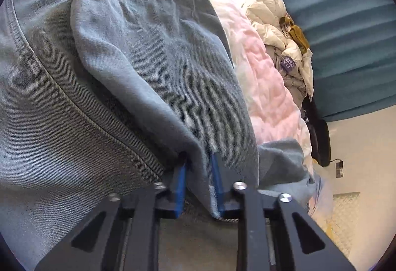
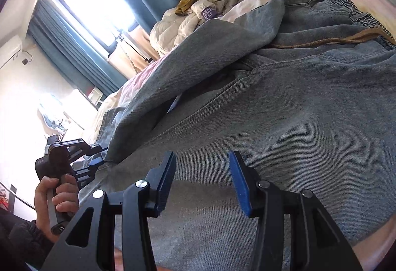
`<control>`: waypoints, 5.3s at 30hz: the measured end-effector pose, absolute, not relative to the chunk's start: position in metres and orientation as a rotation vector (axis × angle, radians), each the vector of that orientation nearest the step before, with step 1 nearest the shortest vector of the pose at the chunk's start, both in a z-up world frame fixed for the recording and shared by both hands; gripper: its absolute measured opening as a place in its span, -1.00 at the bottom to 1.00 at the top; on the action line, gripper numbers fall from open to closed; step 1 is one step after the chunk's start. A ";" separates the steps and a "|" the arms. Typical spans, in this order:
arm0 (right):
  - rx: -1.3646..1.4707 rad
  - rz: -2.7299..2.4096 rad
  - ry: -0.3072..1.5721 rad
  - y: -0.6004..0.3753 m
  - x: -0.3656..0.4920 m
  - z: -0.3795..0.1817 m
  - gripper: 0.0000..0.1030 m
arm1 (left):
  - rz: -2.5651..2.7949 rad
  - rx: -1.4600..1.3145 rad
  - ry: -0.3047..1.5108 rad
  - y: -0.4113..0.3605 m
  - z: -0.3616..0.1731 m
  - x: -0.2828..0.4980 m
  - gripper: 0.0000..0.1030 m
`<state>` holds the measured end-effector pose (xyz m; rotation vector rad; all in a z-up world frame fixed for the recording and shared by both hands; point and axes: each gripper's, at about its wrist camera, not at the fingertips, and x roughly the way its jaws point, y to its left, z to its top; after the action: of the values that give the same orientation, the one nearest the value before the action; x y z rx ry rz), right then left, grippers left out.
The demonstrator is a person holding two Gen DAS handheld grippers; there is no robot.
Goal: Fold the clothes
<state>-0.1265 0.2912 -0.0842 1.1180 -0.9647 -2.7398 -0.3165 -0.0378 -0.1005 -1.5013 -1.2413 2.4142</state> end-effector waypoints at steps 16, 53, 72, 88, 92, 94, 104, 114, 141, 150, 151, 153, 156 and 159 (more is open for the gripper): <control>1.076 -2.906 -0.734 0.273 -0.177 -0.089 -0.12 | 2.853 -1.169 -0.914 0.048 0.030 -0.527 -0.94; 1.101 -2.948 -0.638 0.266 -0.183 -0.118 -0.11 | 2.364 -1.295 -1.394 -0.078 -0.116 -0.487 0.59; 1.088 -2.962 -0.598 0.260 -0.196 -0.130 -0.07 | 2.796 -0.934 -1.322 -0.110 -0.047 -0.499 -0.90; 1.108 -2.957 -0.584 0.251 -0.198 -0.127 -0.07 | 3.005 -1.076 -1.324 -0.219 -0.001 -0.439 -0.90; 1.108 -2.957 -0.580 0.251 -0.197 -0.127 -0.07 | 2.957 -1.194 -1.360 -0.227 -0.069 -0.414 -0.90; 1.107 -2.958 -0.578 0.253 -0.198 -0.129 -0.07 | 2.915 -1.250 -1.397 -0.232 -0.097 -0.402 -0.90; 1.110 -2.965 -0.563 0.257 -0.203 -0.133 -0.06 | 2.848 -1.110 -1.500 -0.231 -0.085 -0.413 -0.90; 1.112 -2.964 -0.557 0.258 -0.199 -0.132 -0.03 | 2.867 -0.968 -1.120 -0.195 0.024 -0.452 -0.90; 1.105 -2.970 -0.538 0.256 -0.212 -0.135 0.02 | 2.360 -1.264 -1.550 -0.233 -0.125 -0.367 -0.10; 1.107 -2.972 -0.531 0.257 -0.213 -0.136 0.03 | 2.503 -1.292 -1.417 -0.199 -0.136 -0.394 -0.28; 1.107 -2.972 -0.531 0.257 -0.213 -0.136 0.03 | 2.522 -1.269 -1.454 -0.202 -0.135 -0.396 -0.29; 1.107 -2.971 -0.531 0.257 -0.214 -0.136 0.03 | 2.562 -1.221 -1.522 -0.207 -0.132 -0.401 -0.29; 1.106 -2.971 -0.532 0.256 -0.214 -0.136 0.03 | 2.532 -1.159 -1.670 -0.215 -0.130 -0.409 -0.30; 1.106 -2.969 -0.535 0.257 -0.214 -0.135 0.03 | 2.623 -1.052 -1.747 -0.226 -0.116 -0.407 -0.31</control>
<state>-0.2136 0.2566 -0.1355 1.1058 -0.5350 -2.9688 -0.4073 -0.2262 -0.1159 -1.0515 -1.7466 2.6233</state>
